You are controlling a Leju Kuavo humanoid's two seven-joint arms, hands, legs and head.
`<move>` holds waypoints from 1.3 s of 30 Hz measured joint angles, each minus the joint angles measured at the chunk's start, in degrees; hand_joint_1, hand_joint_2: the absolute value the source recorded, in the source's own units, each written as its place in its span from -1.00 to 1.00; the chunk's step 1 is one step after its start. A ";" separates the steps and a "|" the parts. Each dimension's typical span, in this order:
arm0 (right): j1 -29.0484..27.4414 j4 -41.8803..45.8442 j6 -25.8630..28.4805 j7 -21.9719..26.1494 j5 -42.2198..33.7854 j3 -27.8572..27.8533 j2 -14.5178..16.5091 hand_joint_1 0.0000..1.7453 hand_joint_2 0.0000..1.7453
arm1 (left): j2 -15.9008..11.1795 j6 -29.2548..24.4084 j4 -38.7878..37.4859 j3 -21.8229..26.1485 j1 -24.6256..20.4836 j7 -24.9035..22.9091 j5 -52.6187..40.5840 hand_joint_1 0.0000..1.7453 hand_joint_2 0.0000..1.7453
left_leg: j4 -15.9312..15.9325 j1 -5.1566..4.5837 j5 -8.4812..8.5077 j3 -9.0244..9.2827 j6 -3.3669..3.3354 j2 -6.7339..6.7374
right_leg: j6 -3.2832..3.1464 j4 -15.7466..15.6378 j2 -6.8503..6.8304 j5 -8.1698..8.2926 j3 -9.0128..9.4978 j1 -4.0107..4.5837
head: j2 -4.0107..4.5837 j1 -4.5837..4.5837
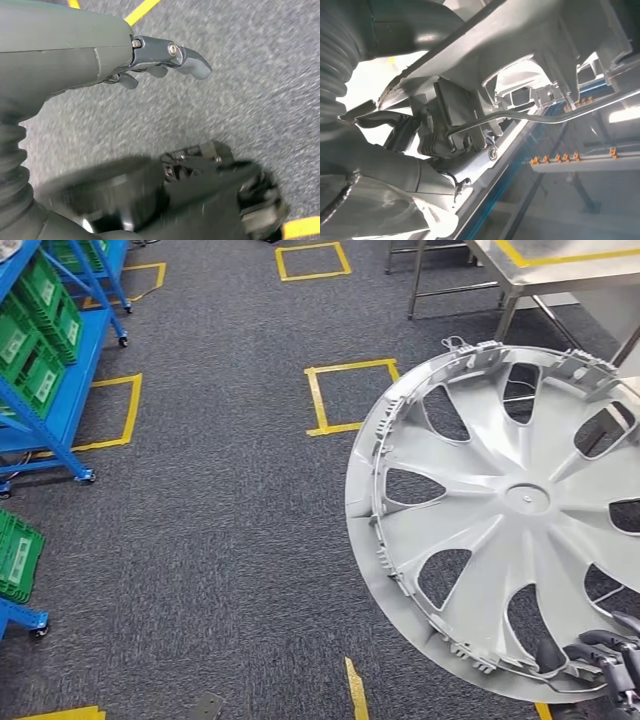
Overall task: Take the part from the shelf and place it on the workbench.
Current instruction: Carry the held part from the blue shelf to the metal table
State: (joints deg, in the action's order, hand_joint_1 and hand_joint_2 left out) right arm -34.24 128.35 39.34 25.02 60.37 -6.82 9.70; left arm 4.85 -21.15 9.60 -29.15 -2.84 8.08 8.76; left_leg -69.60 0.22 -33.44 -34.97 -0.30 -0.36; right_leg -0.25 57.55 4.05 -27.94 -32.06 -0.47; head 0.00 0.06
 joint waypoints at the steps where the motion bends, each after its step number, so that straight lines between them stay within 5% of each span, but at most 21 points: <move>1: 0.05 -0.03 0.00 0.04 -0.03 0.11 -0.24 1.00 1.00 | -0.14 0.00 -0.01 0.03 -0.05 0.16 0.15 -1.00 1.00 | 3.89 -0.04 2.31 1.47 -0.35 -1.28 | 0.03 0.01 0.76 0.00 0.05 -0.03 | 0.00 0.01; 4: 0.85 -0.21 0.00 -0.14 0.07 0.57 -1.09 1.00 1.00 | -0.44 0.19 -0.02 0.22 -0.10 1.71 0.95 -1.00 1.00 | 10.97 -0.03 4.81 4.05 -0.86 -4.56 | 0.65 0.21 2.86 0.21 -0.55 -0.16 | 0.00 0.04; 6: 1.66 -0.30 0.00 -0.32 0.09 0.78 -1.55 1.00 1.00 | -0.47 0.02 -0.01 0.53 -0.15 3.79 1.63 -1.00 1.00 | 11.81 0.00 4.76 4.23 -1.00 -3.63 | 1.43 0.15 4.06 0.55 -1.24 -0.40 | 0.00 0.03; 9: 3.05 -0.71 0.00 -1.15 0.67 1.16 -2.22 1.00 1.00 | -0.29 -1.43 0.00 1.57 -0.42 5.94 3.01 -1.00 1.00 | 12.93 0.19 5.42 4.50 -1.66 -1.33 | 2.13 3.73 0.56 -1.81 -3.56 -0.17 | 0.00 0.34; 11: 4.59 -1.49 0.00 -2.23 1.87 1.86 -2.75 1.00 1.00 | 0.04 -2.56 0.00 2.27 -0.67 5.61 3.64 -1.00 1.00 | 13.00 -0.04 5.47 4.47 -1.86 0.46 | 2.48 10.97 -2.55 -5.35 -7.01 -0.14 | 0.00 0.52; 13: 5.92 -2.57 0.00 -3.93 3.35 2.68 -3.50 1.00 1.00 | 0.54 -3.29 0.01 2.74 -1.41 4.01 3.79 -1.00 1.00 | 12.96 -0.14 5.43 4.43 -1.88 2.27 | 2.89 16.10 -3.62 -6.75 -9.38 -0.30 | 0.00 0.51; 14: 6.55 -3.13 0.00 -4.87 3.99 3.04 -3.95 1.00 1.00 | 0.85 -3.47 0.03 2.88 -2.04 3.17 3.61 -1.00 1.00 | 12.94 -0.12 5.40 4.44 -1.86 3.02 | 3.07 15.54 -3.93 -5.84 -8.99 -0.41 | 0.00 0.52; 16: 7.75 -4.05 0.00 -6.32 4.65 3.58 -4.90 1.00 1.00 | 1.50 -3.37 0.11 2.98 -3.45 2.14 2.99 -1.00 1.00 | 12.86 -0.08 5.25 4.58 -1.62 4.31 | 3.33 8.50 -5.50 -2.19 -5.05 -0.64 | 0.00 0.55; 19: 8.79 -4.73 0.00 -7.23 4.71 4.01 -6.12 1.00 1.00 | 2.01 -3.03 0.19 2.98 -4.56 1.94 2.49 -1.00 1.00 | 12.44 -0.54 4.83 4.80 -0.80 5.79 | 2.68 0.14 -8.37 0.02 -0.26 -0.26 | 0.00 0.61; 21: 9.07 -5.03 0.00 -7.34 4.65 4.13 -6.67 1.00 1.00 | 2.15 -3.02 0.23 2.98 -4.72 1.95 2.42 -1.00 1.00 | 12.28 -0.63 4.73 4.89 -0.33 6.87 | 1.79 0.02 -7.25 0.09 -0.45 -0.08 | 0.00 0.52; 23: 9.08 -5.22 0.01 -7.41 4.69 4.16 -6.99 1.00 1.00 | 2.25 -2.99 0.32 2.98 -4.93 2.02 2.23 -1.00 1.00 | 11.27 -0.32 3.69 4.61 0.25 5.44 | 1.10 -0.02 -5.99 0.34 -0.65 -0.19 | 0.00 0.43; 25: 9.16 -5.34 0.02 -7.72 4.87 4.23 -7.16 1.00 1.00 | 2.34 -2.91 0.39 2.98 -5.09 2.11 1.96 -1.00 1.00 | 6.13 -0.01 0.54 2.38 0.68 2.22 | 0.46 -0.10 -4.79 0.55 -0.71 -0.31 | 0.00 0.27; 27: 9.16 -5.51 0.02 -8.36 5.19 4.28 -7.24 1.00 1.00 | 2.41 -2.85 0.39 2.98 -4.97 1.92 1.73 -1.00 1.00 | -1.75 0.05 -2.69 -1.31 0.68 0.87 | 0.13 -0.08 -3.30 0.62 -0.80 -0.15 | 0.00 0.22; 29: 8.74 -5.75 0.02 -9.35 5.59 4.35 -7.25 1.00 1.00 | 2.43 -2.85 0.38 2.98 -4.75 1.26 1.51 -1.00 1.00 | -4.43 -0.02 -2.28 -2.82 0.32 0.64 | 0.04 -0.05 -1.62 0.67 -0.77 0.10 | 0.00 0.23; 32: 7.67 -6.26 0.02 -10.39 5.90 4.57 -7.25 1.00 1.00 | 2.26 -2.85 0.37 2.98 -4.11 0.70 1.40 -1.00 1.00 | 5.10 -0.24 3.73 1.07 -1.04 -2.05 | 0.07 -0.01 0.83 0.76 -0.69 0.34 | 0.00 0.26; 35: 6.95 -6.84 0.02 -9.28 5.55 4.85 -7.17 1.00 1.00 | 1.98 -2.85 0.37 2.98 -3.37 1.40 1.63 -1.00 1.00 | 11.28 -0.39 5.34 3.61 -1.78 -4.66 | 0.65 0.11 3.01 1.10 -1.38 0.11 | 0.00 0.24; 37: 6.80 -6.96 0.03 -6.72 4.71 4.82 -6.80 1.00 1.00 | 2.05 -2.93 0.41 3.03 -3.67 2.41 1.85 -1.00 1.00 | 12.13 -0.29 5.64 3.77 -1.77 -3.36 | 1.30 0.04 3.93 1.38 -2.13 -0.09 | 0.00 0.20; 39: 6.89 -6.92 0.04 -5.05 4.24 4.78 -6.49 1.00 1.00 | 2.18 -2.93 0.52 3.12 -4.63 2.70 1.78 -1.00 1.00 | 13.30 0.00 6.29 4.01 -2.01 -1.82 | 1.89 1.94 1.57 -0.05 -3.52 0.12 | 0.00 0.52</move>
State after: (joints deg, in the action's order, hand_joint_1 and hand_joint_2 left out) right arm -27.35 121.43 39.38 19.97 64.60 -2.04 3.21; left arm 7.02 -24.08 10.11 -26.03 -7.47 10.78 10.54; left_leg -56.30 0.22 -27.15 -30.96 -2.32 -2.18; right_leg 1.64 59.49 5.62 -27.99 -35.58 -0.35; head 0.00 0.58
